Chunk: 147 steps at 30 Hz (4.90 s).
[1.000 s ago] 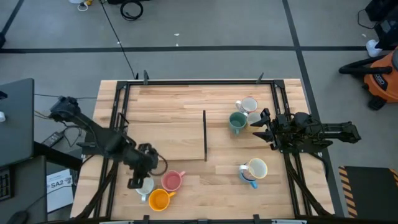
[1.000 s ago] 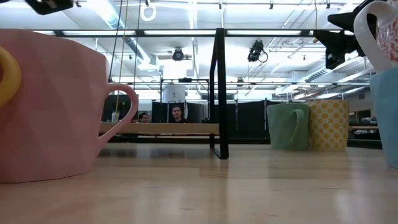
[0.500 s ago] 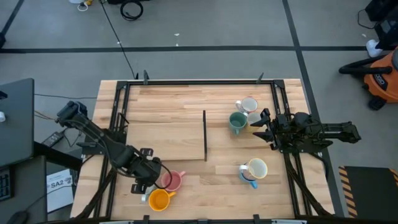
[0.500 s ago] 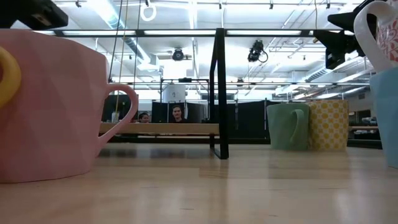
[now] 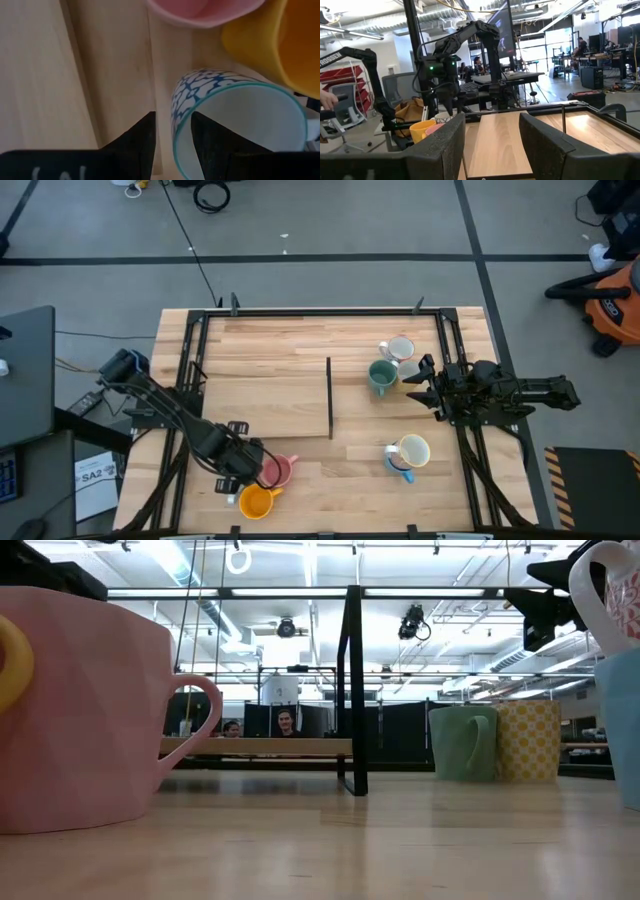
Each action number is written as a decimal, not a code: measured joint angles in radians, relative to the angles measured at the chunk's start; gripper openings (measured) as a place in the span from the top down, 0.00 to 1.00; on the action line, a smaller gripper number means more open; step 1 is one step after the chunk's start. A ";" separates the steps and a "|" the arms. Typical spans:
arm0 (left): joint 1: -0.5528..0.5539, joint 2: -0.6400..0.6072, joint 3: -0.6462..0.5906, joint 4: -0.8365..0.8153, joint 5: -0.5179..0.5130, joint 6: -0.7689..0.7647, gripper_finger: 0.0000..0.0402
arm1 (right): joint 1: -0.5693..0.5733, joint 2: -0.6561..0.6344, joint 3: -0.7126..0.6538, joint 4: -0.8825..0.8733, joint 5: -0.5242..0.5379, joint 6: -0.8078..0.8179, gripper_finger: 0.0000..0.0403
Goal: Place coffee mugs
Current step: Put the blue patterned mug on the shelf
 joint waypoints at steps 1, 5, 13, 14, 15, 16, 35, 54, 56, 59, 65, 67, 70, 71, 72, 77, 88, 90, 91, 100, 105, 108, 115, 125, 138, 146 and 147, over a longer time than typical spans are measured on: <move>0.000 0.004 0.000 0.000 0.000 0.000 0.68 | 0.000 0.000 0.000 0.000 0.000 0.000 0.52; 0.000 0.018 0.000 -0.001 0.000 0.000 0.68 | 0.000 0.000 0.000 0.000 0.000 0.000 0.52; -0.004 0.018 0.000 0.000 0.004 0.001 0.79 | 0.000 0.000 0.000 0.000 0.000 0.000 0.52; -0.005 0.018 0.000 0.000 0.004 0.001 0.81 | 0.000 0.000 0.000 0.000 0.000 0.000 0.52; -0.005 0.018 0.000 0.000 0.004 0.001 0.83 | 0.000 0.000 0.000 0.000 0.000 0.000 0.52; -0.005 0.018 0.000 -0.001 0.004 0.001 0.85 | 0.000 0.000 0.000 0.000 0.000 0.000 0.52; 0.002 -0.004 0.000 -0.034 0.006 0.060 0.95 | 0.000 0.000 0.000 0.000 0.000 0.000 0.52; 0.149 -0.091 0.259 -0.349 0.052 0.324 0.95 | 0.000 0.000 0.000 0.000 0.000 0.000 0.52; 0.189 -0.091 0.290 -0.389 0.050 0.350 0.95 | 0.000 0.000 0.000 0.000 0.000 0.000 0.52; 0.255 -0.091 0.328 -0.416 0.037 0.378 0.95 | 0.000 0.000 0.000 0.000 0.000 0.000 0.52; 0.422 -0.091 0.353 -0.423 0.003 0.438 0.95 | 0.000 0.000 0.000 0.000 0.000 0.000 0.52; 0.488 -0.089 0.353 -0.416 -0.007 0.471 0.95 | 0.000 0.000 0.000 0.000 0.000 0.000 0.52; 0.590 -0.089 0.353 -0.392 -0.026 0.527 0.95 | 0.000 0.000 0.000 0.000 0.000 0.000 0.52; 0.623 -0.089 0.353 -0.366 -0.038 0.545 0.95 | 0.000 0.000 0.000 0.000 0.000 0.000 0.52; 0.658 -0.089 0.353 -0.335 -0.045 0.560 0.95 | 0.000 0.000 0.000 0.000 0.000 0.000 0.52; 0.786 -0.080 0.353 -0.195 -0.048 0.647 0.95 | 0.000 0.000 0.000 0.000 0.000 0.000 0.52; 0.843 0.095 0.412 -0.125 -0.039 0.761 0.95 | 0.000 0.000 0.000 0.000 0.000 0.000 0.52; 0.847 0.145 0.461 -0.126 -0.039 0.761 0.95 | 0.000 0.000 0.000 -0.001 0.000 0.000 0.52; 0.849 0.171 0.490 -0.134 -0.039 0.761 0.95 | 0.000 0.000 0.000 0.000 0.000 0.000 0.52; 0.863 0.368 0.725 -0.195 -0.041 0.793 0.95 | 0.000 0.000 0.000 0.000 0.000 0.000 0.52; 0.867 0.411 0.739 -0.207 -0.041 0.793 0.95 | 0.000 0.000 0.000 0.000 0.000 0.000 0.52; 0.867 0.430 0.738 -0.218 -0.041 0.784 0.95 | 0.000 0.000 0.000 0.000 0.000 0.000 0.52; 0.872 0.444 0.738 -0.213 -0.039 0.709 0.94 | 0.000 0.000 0.000 -0.001 0.000 0.000 0.52; 0.881 0.444 0.738 -0.209 -0.040 0.579 0.93 | 0.000 0.000 0.000 -0.001 0.000 0.000 0.52; 0.881 0.444 0.737 -0.206 -0.040 0.548 0.92 | 0.000 0.000 0.000 -0.001 0.000 0.000 0.52; 0.881 0.444 0.737 -0.204 -0.040 0.485 0.92 | 0.000 0.000 0.000 -0.001 0.000 0.000 0.52; 0.881 0.444 0.737 -0.204 -0.040 0.475 0.92 | 0.000 0.000 0.000 -0.001 0.000 0.000 0.52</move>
